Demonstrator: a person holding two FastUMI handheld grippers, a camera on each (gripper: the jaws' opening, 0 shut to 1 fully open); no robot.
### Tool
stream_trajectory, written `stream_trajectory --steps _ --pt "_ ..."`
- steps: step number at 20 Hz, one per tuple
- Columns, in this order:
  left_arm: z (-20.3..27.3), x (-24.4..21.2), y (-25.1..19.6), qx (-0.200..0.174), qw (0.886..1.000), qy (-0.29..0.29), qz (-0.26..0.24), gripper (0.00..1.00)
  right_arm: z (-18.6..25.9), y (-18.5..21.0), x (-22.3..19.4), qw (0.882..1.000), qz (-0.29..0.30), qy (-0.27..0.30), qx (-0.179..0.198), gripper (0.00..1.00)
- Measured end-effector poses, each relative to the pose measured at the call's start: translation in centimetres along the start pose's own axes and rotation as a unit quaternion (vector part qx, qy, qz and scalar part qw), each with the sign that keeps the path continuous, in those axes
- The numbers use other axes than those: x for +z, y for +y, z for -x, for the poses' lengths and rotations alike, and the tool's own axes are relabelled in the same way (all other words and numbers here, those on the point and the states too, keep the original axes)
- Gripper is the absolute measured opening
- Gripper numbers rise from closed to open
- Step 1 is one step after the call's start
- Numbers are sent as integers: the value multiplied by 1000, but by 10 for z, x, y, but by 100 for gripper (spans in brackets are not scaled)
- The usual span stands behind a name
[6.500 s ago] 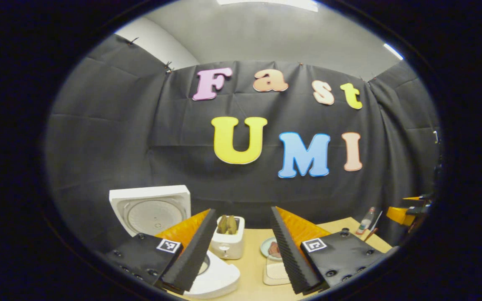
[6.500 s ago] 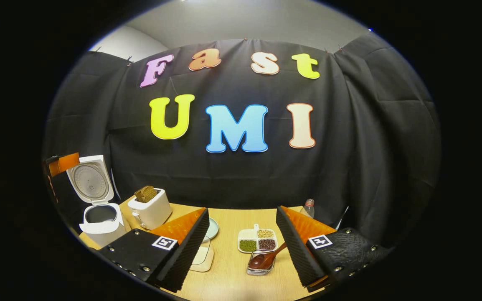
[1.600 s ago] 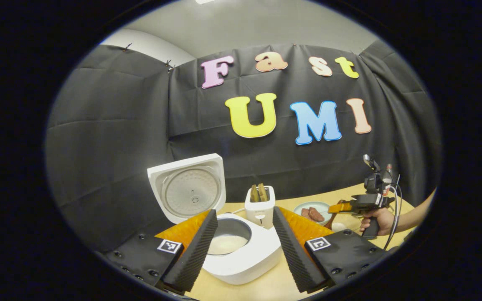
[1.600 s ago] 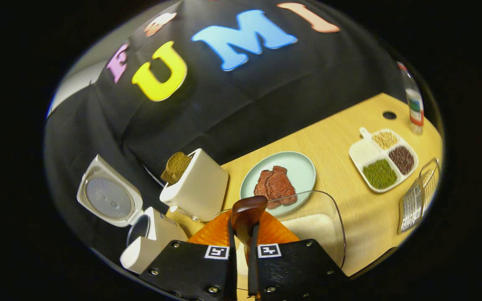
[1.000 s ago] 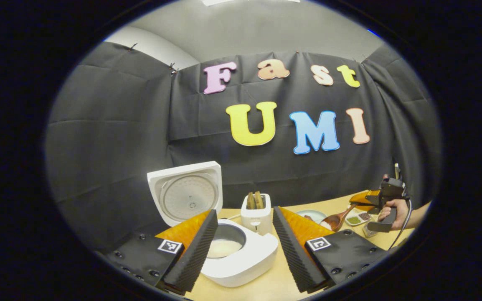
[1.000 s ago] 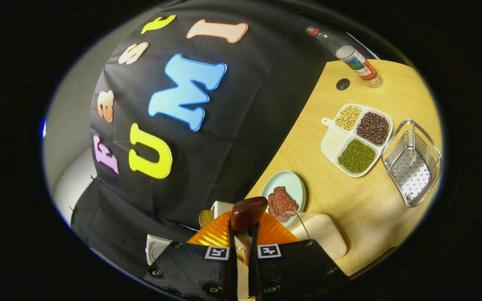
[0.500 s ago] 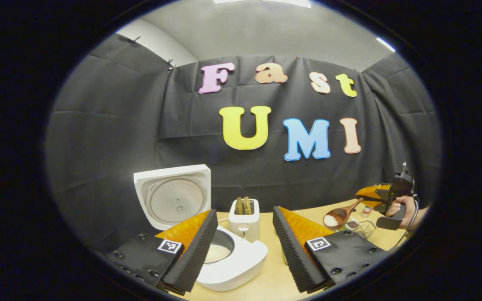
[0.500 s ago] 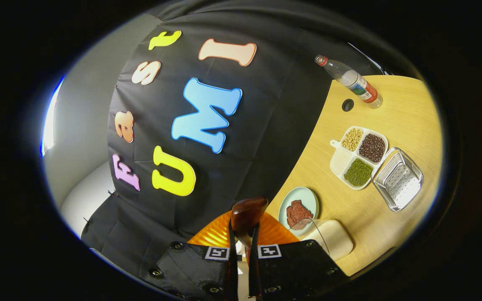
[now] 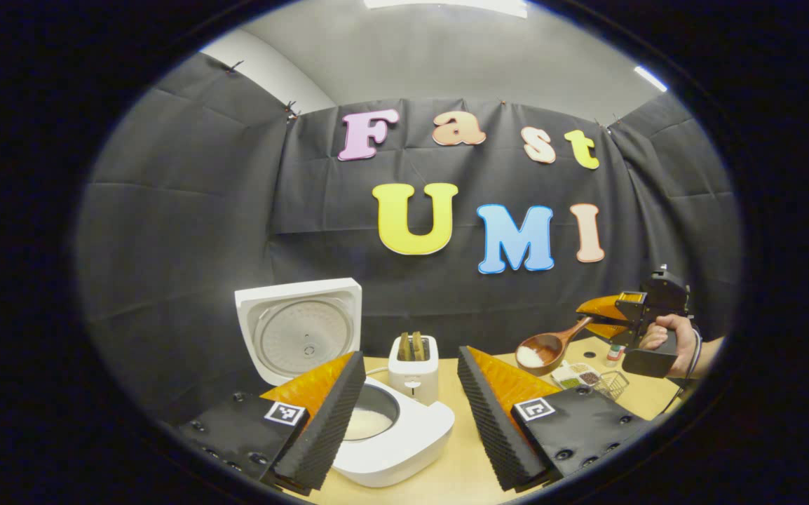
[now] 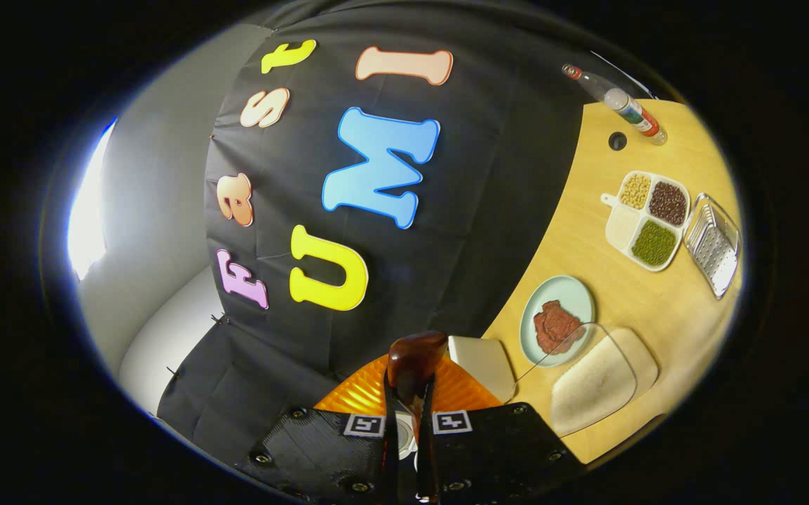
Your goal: Close the left gripper, press the button to open the rice cooker; take a wooden spoon from the chopstick holder with the right hand, scoop a spoonful of rice and pour it into the rice cooker, then put the wooden spoon back into the chopstick holder.
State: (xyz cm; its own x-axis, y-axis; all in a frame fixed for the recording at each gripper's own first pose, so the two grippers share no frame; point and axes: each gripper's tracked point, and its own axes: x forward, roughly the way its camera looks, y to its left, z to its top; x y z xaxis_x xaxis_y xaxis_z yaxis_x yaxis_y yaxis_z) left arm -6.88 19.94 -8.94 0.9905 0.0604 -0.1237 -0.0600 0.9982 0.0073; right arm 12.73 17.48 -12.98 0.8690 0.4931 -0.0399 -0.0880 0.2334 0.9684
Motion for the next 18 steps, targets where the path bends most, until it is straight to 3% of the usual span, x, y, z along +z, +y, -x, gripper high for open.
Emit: stream_trajectory --steps 3,4,6,7,10,12,18 --pt "8 -2 14 9 1000 -2 -2 93 -17 16 -27 1000 0 27 12 10" --pt "9 -4 18 12 1000 -2 -3 98 -22 21 -37 999 0 35 15 10" --pt "13 -4 26 17 1000 -4 -3 93 -31 28 -52 999 4 48 20 10" --pt "14 -3 28 18 1000 -5 -2 98 -36 30 -57 998 7 55 21 10" --pt "17 -10 31 15 1000 0 -5 88 -51 37 -75 997 13 72 25 10" --pt "18 -15 35 15 1000 4 -7 93 -62 41 -87 996 21 83 26 10" --pt "16 -26 52 19 1000 8 -3 93 -92 52 -123 992 45 115 26 10"
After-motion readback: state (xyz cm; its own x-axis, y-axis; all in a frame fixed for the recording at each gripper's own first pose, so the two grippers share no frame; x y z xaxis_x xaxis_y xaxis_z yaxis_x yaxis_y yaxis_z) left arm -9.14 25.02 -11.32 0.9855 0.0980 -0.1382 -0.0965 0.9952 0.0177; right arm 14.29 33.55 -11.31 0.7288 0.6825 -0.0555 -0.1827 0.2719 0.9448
